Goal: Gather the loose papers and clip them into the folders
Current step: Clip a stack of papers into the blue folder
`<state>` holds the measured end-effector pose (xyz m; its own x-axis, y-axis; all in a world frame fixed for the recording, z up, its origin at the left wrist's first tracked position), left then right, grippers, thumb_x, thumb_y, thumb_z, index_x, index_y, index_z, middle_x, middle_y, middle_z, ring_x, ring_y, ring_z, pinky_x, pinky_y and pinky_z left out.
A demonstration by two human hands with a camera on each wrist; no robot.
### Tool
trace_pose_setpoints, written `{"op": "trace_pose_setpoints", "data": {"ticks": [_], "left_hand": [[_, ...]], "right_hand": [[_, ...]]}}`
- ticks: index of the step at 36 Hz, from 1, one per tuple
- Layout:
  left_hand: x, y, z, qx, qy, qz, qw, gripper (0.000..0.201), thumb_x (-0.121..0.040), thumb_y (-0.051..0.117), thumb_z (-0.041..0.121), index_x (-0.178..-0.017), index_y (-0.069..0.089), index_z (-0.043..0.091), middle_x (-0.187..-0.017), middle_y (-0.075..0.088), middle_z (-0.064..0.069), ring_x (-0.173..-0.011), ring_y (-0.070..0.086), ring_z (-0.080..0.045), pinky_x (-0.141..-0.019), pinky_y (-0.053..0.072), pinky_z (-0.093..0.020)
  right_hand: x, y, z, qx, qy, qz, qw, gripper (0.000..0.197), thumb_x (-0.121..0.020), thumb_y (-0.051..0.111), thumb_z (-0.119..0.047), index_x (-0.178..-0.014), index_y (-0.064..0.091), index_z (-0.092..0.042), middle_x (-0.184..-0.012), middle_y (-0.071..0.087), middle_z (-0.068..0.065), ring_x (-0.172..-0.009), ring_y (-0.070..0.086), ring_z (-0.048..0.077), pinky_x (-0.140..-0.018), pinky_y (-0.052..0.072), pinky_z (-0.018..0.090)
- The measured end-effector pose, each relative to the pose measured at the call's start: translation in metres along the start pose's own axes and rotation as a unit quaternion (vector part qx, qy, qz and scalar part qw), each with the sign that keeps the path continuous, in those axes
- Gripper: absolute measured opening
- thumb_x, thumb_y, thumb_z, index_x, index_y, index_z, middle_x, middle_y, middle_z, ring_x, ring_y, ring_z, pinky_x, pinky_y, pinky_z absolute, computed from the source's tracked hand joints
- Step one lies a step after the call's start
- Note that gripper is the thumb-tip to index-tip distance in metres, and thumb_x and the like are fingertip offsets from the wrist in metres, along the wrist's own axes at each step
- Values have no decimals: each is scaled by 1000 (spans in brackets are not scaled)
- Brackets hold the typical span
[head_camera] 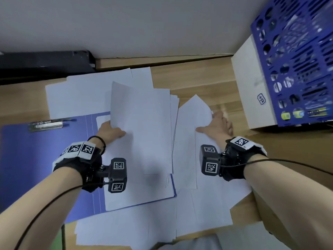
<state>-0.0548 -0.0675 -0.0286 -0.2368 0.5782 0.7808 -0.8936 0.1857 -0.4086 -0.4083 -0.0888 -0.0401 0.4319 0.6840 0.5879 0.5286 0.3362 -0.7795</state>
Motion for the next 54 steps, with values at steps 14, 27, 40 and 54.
{"op": "trace_pose_setpoints", "data": {"ticks": [14, 27, 40, 54], "left_hand": [[3, 1, -2, 21, 5, -7, 1000, 24, -85, 61, 0, -105, 59, 11, -104, 65, -15, -100, 63, -35, -88, 51, -42], [11, 4, -5, 33, 22, -2, 999, 33, -86, 60, 2, -117, 59, 12, -109, 65, -11, -102, 62, -32, -88, 50, -39], [14, 4, -11, 20, 38, -13, 999, 35, -86, 60, 3, -119, 59, 13, -110, 66, -10, -102, 62, -32, -93, 50, -44], [27, -5, -49, -53, 45, -45, 997, 30, -83, 58, 1, -112, 61, 3, -106, 66, -15, -100, 62, -34, -92, 52, -45]], "right_hand": [[11, -2, -14, 31, -23, -3, 999, 97, -69, 81, -35, -142, 23, -8, -142, 22, 12, -133, 21, 33, -99, 36, 46], [22, -1, -12, -21, -9, -43, 999, 68, -73, 75, -19, -129, 39, -4, -120, 56, 12, -104, 58, 34, -82, 54, 43], [42, 1, 0, -118, 14, -149, 982, 45, -74, 61, -20, -119, 56, -14, -107, 66, 7, -96, 64, 30, -86, 55, 40], [97, -62, -14, -197, -20, 182, 963, 36, -88, 42, -7, -119, 56, -19, -115, 62, 9, -102, 58, 34, -75, 42, 33]]}}
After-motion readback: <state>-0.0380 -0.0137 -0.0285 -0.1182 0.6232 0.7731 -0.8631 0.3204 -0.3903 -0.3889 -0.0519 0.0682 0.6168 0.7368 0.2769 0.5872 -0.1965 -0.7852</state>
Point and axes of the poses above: each hand's wrist, its own x-axis away from the middle knuckle, its own y-axis out of the palm, z = x × y, the point moved 3 cm from there along -x, towards the middle knuckle
